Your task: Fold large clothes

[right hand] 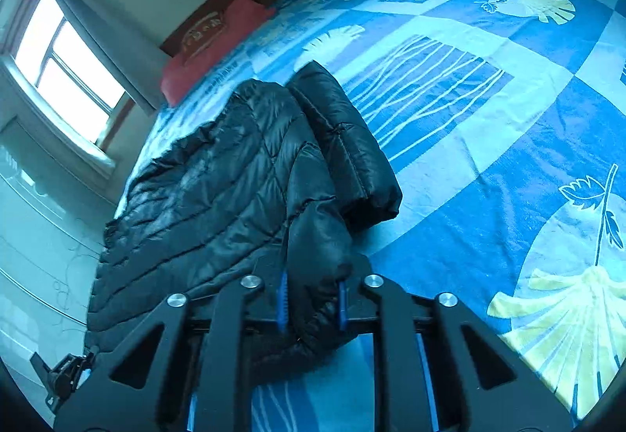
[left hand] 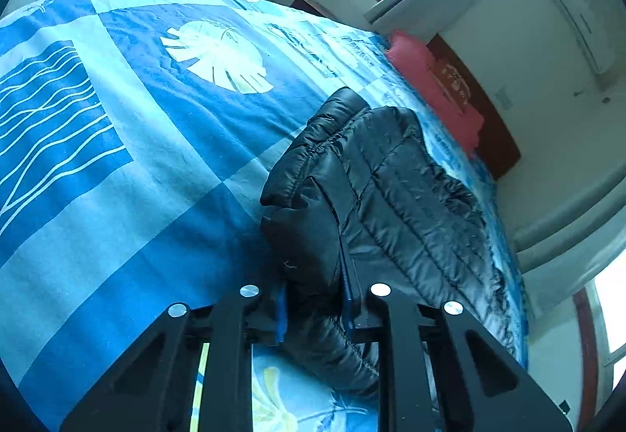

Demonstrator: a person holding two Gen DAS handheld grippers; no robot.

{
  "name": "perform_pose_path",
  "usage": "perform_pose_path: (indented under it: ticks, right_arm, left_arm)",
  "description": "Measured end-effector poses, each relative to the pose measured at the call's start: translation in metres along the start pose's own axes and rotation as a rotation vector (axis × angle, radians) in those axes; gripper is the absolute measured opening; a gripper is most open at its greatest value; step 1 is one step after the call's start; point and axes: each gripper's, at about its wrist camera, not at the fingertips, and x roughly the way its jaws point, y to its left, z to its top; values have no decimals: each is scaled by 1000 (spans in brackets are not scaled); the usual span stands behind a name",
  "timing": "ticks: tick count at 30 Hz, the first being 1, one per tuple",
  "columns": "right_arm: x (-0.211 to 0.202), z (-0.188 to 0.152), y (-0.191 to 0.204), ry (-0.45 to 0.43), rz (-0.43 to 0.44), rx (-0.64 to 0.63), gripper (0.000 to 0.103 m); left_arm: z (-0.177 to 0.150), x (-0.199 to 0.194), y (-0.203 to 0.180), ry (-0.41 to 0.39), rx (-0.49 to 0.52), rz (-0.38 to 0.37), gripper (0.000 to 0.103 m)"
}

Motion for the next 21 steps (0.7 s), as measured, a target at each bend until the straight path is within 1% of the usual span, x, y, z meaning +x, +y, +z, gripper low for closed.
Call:
perform_pose_path:
  ticks: [3,8,13,21]
  right_arm:
    - [-12,-4,0,3,23,11,14]
    - [-37,-20,-5,17,27,3,14]
    - [-62,-39,-16,39,34,20,14]
    - [-97,-70,-28,60,25,8,14]
  left_arm:
    - [0,-11,2,8,-3,-15,18]
    - [-3,-30,9,27,-16,-23,18]
    - [-14,-53,22,47,-15,-22,18]
    - [-33,-86,41,75,6,-13,18]
